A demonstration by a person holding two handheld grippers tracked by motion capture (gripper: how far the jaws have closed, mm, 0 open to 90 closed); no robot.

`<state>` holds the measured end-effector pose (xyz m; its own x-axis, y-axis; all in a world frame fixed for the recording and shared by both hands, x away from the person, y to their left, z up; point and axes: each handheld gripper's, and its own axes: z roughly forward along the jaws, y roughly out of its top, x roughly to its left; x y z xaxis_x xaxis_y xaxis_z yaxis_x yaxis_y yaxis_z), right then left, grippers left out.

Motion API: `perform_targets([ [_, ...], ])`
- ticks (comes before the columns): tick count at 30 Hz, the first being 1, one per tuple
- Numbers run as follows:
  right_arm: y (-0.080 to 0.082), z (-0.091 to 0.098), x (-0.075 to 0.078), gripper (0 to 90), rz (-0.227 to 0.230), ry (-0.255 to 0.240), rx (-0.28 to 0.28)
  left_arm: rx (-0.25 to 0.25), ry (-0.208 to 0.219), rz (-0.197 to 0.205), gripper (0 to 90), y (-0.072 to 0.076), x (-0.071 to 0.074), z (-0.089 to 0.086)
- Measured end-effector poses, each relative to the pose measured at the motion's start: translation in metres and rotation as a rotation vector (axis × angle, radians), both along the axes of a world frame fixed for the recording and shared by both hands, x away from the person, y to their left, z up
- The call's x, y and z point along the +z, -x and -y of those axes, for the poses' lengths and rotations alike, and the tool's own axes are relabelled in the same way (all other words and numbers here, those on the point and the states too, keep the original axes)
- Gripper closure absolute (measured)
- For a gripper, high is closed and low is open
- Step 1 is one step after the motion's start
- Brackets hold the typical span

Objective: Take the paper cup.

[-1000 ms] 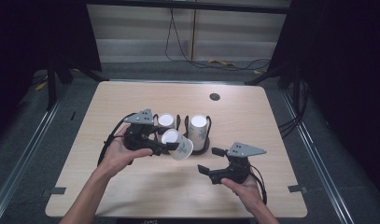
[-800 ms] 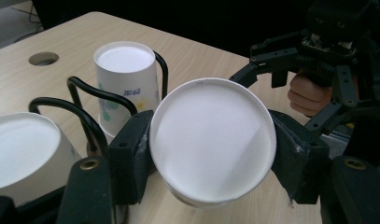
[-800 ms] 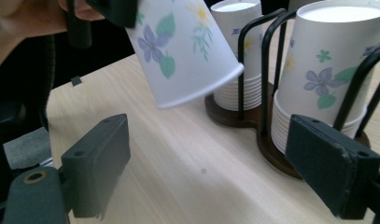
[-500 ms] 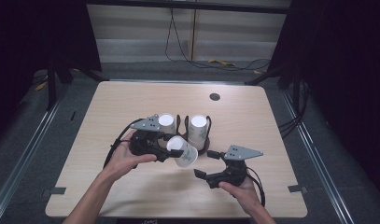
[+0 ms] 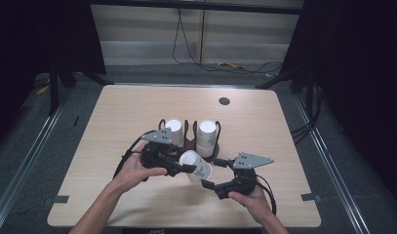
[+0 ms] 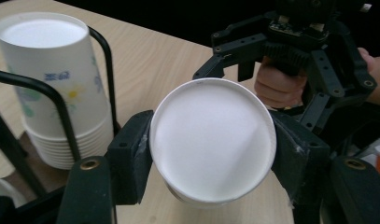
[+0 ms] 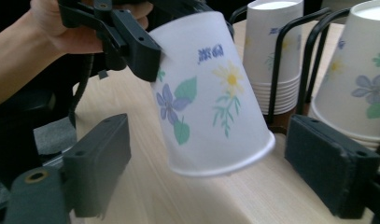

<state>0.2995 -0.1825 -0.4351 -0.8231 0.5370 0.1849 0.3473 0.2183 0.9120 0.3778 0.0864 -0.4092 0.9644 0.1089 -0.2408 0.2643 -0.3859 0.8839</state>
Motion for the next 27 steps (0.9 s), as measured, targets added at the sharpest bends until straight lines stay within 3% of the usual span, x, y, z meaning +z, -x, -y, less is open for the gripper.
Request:
perform_targets([
  [9,0.0002,0.0015,-0.0001,13.5,0.02,-0.018,0.028,-0.04,0.061,-0.029,36.4,0.0052,0.0052,0.0052],
  [13,0.0001,0.0003,-0.0008,13.4,0.024,-0.036,0.062,-0.054,0.065,-0.029,36.4,0.0071,0.007,0.0082],
  [27,-0.0016,-0.0016,-0.0059,13.6,0.007,-0.067,0.089,-0.069,0.087,-0.041,36.5,0.009,0.0096,0.009],
])
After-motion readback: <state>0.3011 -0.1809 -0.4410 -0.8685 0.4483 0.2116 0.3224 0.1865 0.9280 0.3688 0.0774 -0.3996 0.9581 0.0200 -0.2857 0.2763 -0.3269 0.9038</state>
